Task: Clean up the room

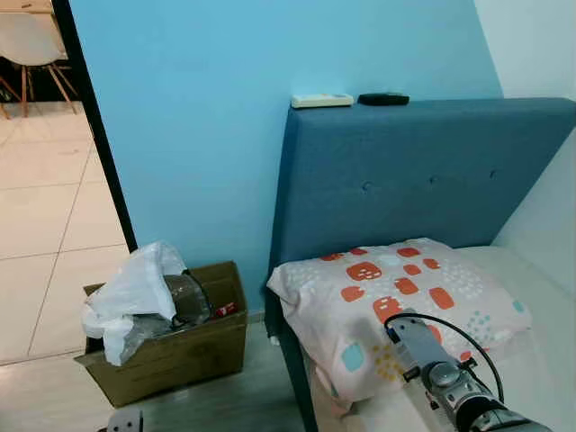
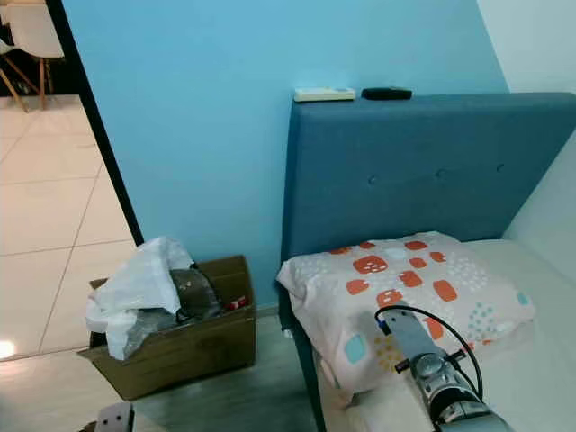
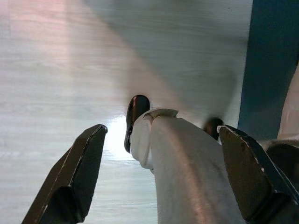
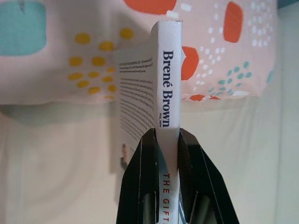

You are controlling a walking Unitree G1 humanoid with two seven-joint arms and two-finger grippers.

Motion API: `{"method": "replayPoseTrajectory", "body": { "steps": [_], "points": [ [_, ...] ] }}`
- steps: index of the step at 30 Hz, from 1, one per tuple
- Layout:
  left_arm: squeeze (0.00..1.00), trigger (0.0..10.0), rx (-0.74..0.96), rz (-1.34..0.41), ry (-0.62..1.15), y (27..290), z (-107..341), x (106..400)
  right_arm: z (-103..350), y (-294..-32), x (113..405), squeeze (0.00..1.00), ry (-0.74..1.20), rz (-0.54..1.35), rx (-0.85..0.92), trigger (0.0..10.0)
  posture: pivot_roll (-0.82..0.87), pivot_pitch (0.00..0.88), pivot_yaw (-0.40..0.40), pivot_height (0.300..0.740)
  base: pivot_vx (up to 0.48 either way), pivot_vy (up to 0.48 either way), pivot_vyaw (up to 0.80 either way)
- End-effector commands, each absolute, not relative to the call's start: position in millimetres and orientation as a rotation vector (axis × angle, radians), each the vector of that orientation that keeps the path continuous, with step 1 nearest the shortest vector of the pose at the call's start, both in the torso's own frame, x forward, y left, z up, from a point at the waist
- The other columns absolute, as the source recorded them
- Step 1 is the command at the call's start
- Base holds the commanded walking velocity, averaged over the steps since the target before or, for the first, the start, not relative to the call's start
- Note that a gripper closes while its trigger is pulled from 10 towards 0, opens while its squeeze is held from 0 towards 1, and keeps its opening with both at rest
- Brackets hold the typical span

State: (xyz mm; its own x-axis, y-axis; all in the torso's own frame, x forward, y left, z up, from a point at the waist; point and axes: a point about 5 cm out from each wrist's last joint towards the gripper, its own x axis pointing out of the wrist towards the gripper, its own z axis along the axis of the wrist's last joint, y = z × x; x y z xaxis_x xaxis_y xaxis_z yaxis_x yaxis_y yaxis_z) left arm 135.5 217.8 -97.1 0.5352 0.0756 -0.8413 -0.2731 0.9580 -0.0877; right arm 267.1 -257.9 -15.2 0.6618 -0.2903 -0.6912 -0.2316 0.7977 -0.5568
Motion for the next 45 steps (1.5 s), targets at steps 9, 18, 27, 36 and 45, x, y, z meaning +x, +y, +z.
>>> {"method": "replayPoseTrajectory", "body": {
  "steps": [9,18,27,36,45],
  "points": [
    [0.0,10.0,-0.221,0.21,1.006,215.5,-99.5,130.2,-21.2,-243.3,265.8,0.0,0.854,0.112,-0.745,10.0,0.07,0.0,-0.09,0.74,0.0,0.0,0.0],
    [0.0,10.0,-0.214,0.198,1.007,213.9,-99.7,130.3,-39.6,-213.2,252.7,0.0,0.878,0.297,-0.878,10.0,0.08,0.0,-0.094,0.72,0.0,0.0,0.0],
    [0.0,10.0,-0.193,0.192,1.012,217.9,-99.8,126.9,-40.2,-212.1,252.4,0.0,0.879,0.263,-0.888,10.0,0.09,0.0,-0.088,0.685,0.0,0.0,0.0],
    [0.0,10.0,-0.182,0.18,1.009,218.0,-99.2,128.4,-36.0,-224.2,254.3,0.0,0.891,0.201,-0.881,10.0,0.09,0.0,-0.085,0.665,0.0,0.0,0.0],
    [0.0,10.0,-0.177,0.165,1.008,216.0,-99.5,128.3,-16.8,-276.9,255.7,0.0,0.95,0.013,-0.912,10.0,0.09,0.0,-0.084,0.63,0.0,0.0,0.0]
  ]
}}
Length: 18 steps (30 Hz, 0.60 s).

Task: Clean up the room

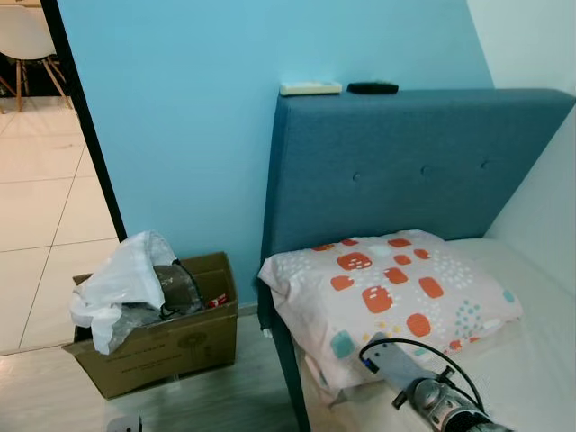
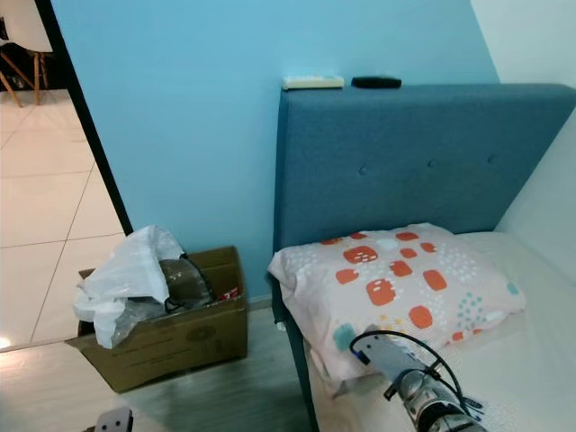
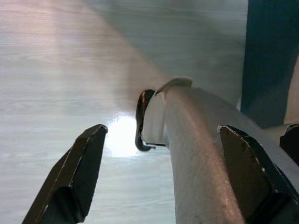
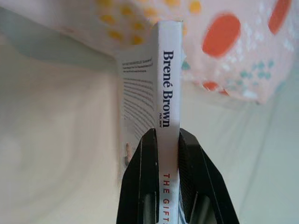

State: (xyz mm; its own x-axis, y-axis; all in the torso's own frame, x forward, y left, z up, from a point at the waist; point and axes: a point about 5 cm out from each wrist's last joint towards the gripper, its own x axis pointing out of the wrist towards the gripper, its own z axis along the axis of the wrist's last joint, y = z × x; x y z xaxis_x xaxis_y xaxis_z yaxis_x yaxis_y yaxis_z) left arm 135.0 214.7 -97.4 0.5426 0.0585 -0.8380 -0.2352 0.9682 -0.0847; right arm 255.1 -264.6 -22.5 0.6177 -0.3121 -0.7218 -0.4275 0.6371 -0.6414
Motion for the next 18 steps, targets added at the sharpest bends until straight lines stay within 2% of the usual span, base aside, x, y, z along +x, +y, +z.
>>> {"method": "replayPoseTrajectory", "body": {
  "steps": [1,3,6,7,10,12,16,18],
  "points": [
    [0.0,10.0,-0.177,0.165,1.009,215.8,-99.6,128.0,-14.9,-281.9,255.3,0.0,0.956,-0.002,-0.923,10.0,0.09,0.0,-0.084,0.62,0.0,0.0,0.0],
    [0.0,10.0,-0.177,0.164,1.009,215.8,-99.7,127.8,-14.0,-284.2,255.1,0.0,0.958,-0.008,-0.93,10.0,0.09,0.0,-0.084,0.615,0.0,0.0,0.0],
    [0.0,10.0,-0.177,0.16,1.01,215.5,-100.1,126.0,-2.4,-308.0,253.9,0.0,0.972,-0.089,-0.97,10.0,0.1,0.0,-0.083,0.6,0.0,0.0,0.0],
    [0.0,10.0,-0.177,0.16,1.01,215.5,-100.1,126.0,-2.4,-308.0,253.9,0.0,0.972,-0.089,-0.97,10.0,0.1,0.0,-0.083,0.6,0.0,0.0,0.0],
    [0.0,10.0,-0.168,0.152,1.017,217.3,-101.2,120.7,20.8,-332.0,262.2,0.0,0.92,-0.178,-1.099,10.0,0.1,0.018,-0.077,0.58,0.0,0.0,0.0],
    [0.0,10.0,-0.161,0.145,1.025,218.5,-102.0,116.7,15.4,-314.5,269.0,0.0,0.866,-0.107,-1.095,10.0,0.11,0.038,-0.071,0.57,0.0,0.0,0.0],
    [0.0,10.0,-0.159,0.143,1.027,219.3,-102.3,114.4,8.4,-302.4,269.4,0.0,0.86,-0.069,-1.045,10.0,0.11,0.043,-0.07,0.57,0.0,0.0,0.0],
    [0.0,10.0,-0.152,0.141,1.032,221.2,-102.9,110.2,-12.5,-268.5,265.0,0.0,0.87,0.045,-0.938,10.0,0.13,0.067,-0.062,0.57,0.0,0.0,0.0]
  ]
}}
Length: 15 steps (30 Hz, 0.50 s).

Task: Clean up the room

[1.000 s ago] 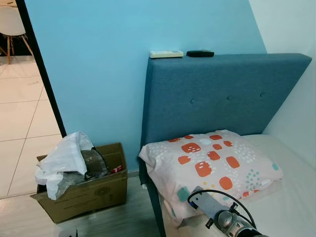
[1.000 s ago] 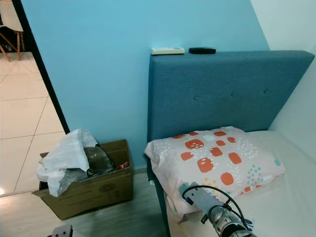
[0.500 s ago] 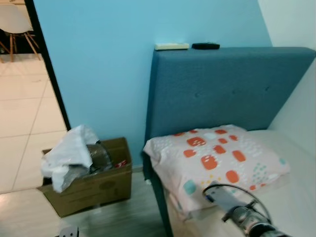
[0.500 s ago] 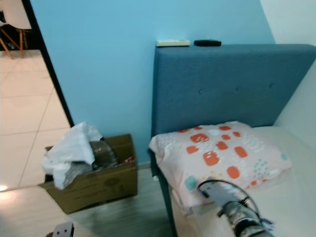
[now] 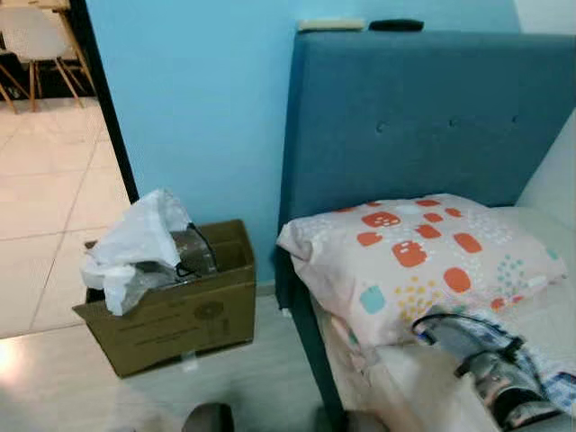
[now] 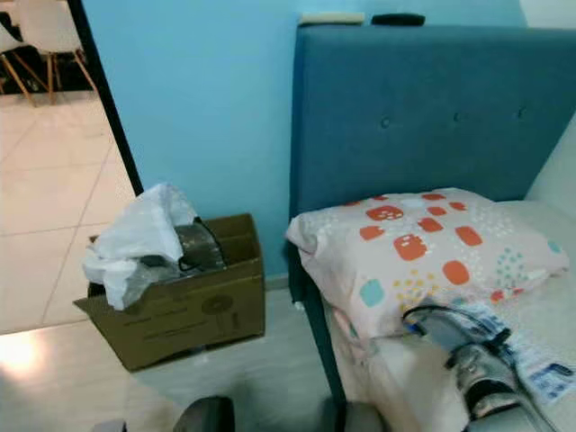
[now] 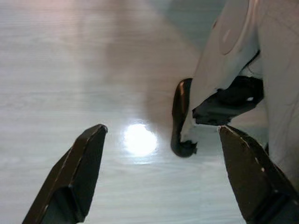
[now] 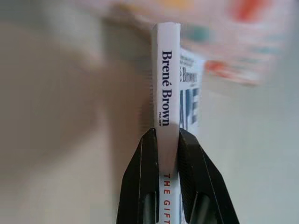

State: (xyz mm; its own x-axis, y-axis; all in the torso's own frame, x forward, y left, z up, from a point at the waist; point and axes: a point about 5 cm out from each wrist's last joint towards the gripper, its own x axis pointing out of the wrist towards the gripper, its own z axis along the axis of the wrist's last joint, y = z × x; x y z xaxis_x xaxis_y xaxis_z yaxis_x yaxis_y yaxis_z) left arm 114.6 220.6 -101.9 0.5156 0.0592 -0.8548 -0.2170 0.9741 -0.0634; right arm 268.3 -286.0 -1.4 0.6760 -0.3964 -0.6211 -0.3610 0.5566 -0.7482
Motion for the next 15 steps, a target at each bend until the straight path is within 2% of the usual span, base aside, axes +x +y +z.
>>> {"method": "replayPoseTrajectory", "body": {
  "steps": [1,3,5,15],
  "points": [
    [0.0,10.0,-0.149,0.14,1.034,222.1,-103.0,108.6,-20.3,-254.8,262.2,0.0,0.878,0.088,-0.891,10.0,0.13,0.068,-0.061,0.57,0.0,0.0,0.0],
    [0.0,10.0,-0.148,0.14,1.034,222.7,-103.1,107.6,-24.7,-246.7,260.3,0.0,0.883,0.113,-0.862,10.0,0.13,0.068,-0.061,0.57,0.0,0.0,0.0],
    [0.0,10.0,-0.138,0.136,1.037,225.8,-102.9,105.1,-39.6,-216.8,252.0,0.0,0.907,0.242,-0.825,10.0,0.14,0.078,-0.058,0.57,0.0,0.0,0.0],
    [0.0,10.0,-0.131,0.129,1.039,226.3,-103.0,103.8,-46.1,-207.8,245.9,0.0,0.934,0.259,-0.814,10.0,0.14,0.088,-0.057,0.57,0.0,0.0,0.0]
  ]
}}
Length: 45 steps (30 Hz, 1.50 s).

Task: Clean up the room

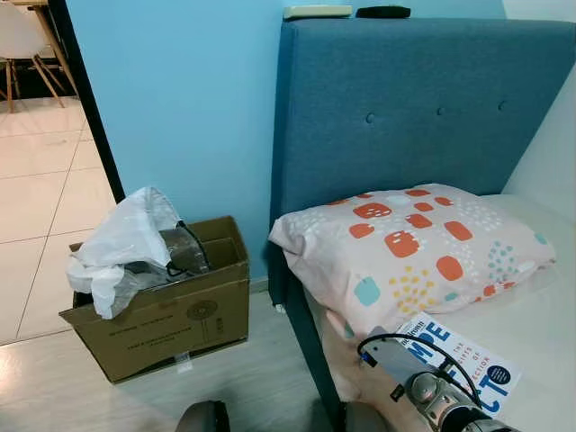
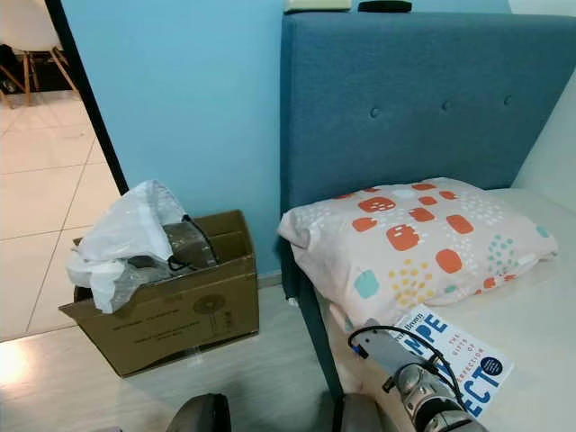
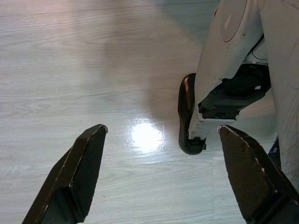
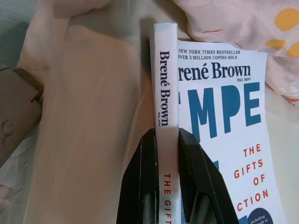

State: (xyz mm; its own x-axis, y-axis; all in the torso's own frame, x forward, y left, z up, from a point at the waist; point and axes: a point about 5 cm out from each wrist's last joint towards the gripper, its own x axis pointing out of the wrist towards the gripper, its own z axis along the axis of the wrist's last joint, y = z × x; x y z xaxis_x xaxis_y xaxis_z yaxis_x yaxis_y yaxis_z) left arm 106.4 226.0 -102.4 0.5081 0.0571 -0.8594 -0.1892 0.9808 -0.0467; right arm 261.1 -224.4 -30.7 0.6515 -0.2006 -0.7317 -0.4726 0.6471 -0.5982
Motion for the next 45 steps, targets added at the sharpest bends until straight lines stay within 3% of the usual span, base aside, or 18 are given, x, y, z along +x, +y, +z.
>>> {"method": "replayPoseTrajectory", "body": {
  "steps": [1,6,8,11,14,21,22,25,26,40,41,43,44,45],
  "points": [
    [0.0,10.0,-0.131,0.123,1.036,225.4,-102.9,104.6,-44.7,-212.8,246.4,0.0,0.94,0.207,-0.809,10.0,0.14,0.09,-0.057,0.57,0.0,0.0,0.0],
    [0.0,10.0,-0.131,0.112,1.031,223.8,-102.8,105.8,-38.3,-225.2,251.0,0.0,0.934,0.075,-0.776,10.0,0.13,0.096,-0.058,0.57,0.0,0.0,0.0],
    [0.0,10.0,-0.13,0.106,1.032,222.7,-103.0,105.4,-31.6,-234.8,255.9,0.0,0.922,-0.082,-0.67,10.0,0.13,0.096,-0.058,0.57,0.0,0.0,0.0],
    [0.0,10.0,-0.13,0.104,1.032,222.4,-103.1,105.0,-29.3,-238.1,257.4,0.0,0.916,-0.152,-0.612,10.0,0.13,0.099,-0.057,0.57,0.0,0.0,0.0],
    [0.0,10.0,-0.129,0.098,1.034,221.6,-103.6,103.5,-21.5,-243.3,264.4,0.0,0.879,-0.339,-0.37,10.0,0.14,0.108,-0.055,0.57,0.0,0.0,0.0],
    [0.0,10.0,-0.127,0.098,1.037,222.5,-103.8,101.5,-3.1,-234.5,288.8,0.0,0.744,-0.304,-0.295,10.0,0.14,0.102,-0.062,0.57,0.0,0.0,0.0],
    [0.0,10.0,-0.127,0.099,1.037,222.7,-103.8,101.5,-1.8,-233.1,290.6,0.86,0.734,-0.292,-0.291,10.0,0.14,0.102,-0.062,0.57,0.0,0.0,0.0],
    [0.0,10.0,-0.127,0.1,1.037,222.8,-103.7,101.7,-1.3,-230.7,292.0,0.86,0.732,-0.262,-0.311,10.0,0.14,0.1,-0.065,0.57,0.0,0.0,0.0],
    [0.0,10.0,-0.128,0.102,1.036,222.6,-103.7,102.0,-2.3,-226.2,292.6,1.0,0.734,-0.213,-0.355,10.0,0.14,0.093,-0.068,0.57,0.0,0.0,0.0],
    [0.0,10.0,-0.133,0.093,1.034,218.9,-103.5,107.0,-9.7,-221.8,286.4,1.0,0.769,-0.022,-0.62,10.0,0.12,0.071,-0.06,0.57,0.0,0.0,0.0],
    [0.0,10.0,-0.133,0.092,1.033,218.5,-103.4,107.8,-7.7,-221.8,288.6,0.67,0.762,-0.007,-0.6,10.0,0.12,0.07,-0.059,0.57,0.0,0.0,0.0],
    [0.0,10.0,-0.133,0.091,1.033,218.3,-103.3,108.4,-6.4,-221.6,290.1,0.67,0.759,0.007,-0.585,10.0,0.12,0.069,-0.06,0.57,0.0,0.0,0.0],
    [0.0,10.0,-0.133,0.09,1.032,218.1,-103.1,109.2,-5.9,-220.7,290.8,0.14,0.762,0.032,-0.569,10.0,0.11,0.067,-0.059,0.57,0.0,0.0,0.0],
    [0.0,10.0,-0.133,0.09,1.032,218.0,-103.0,109.8,-5.7,-220.1,291.2,0.14,0.764,0.049,-0.56,10.0,0.11,0.067,-0.059,0.57,0.0,0.0,0.0]
  ]
}}
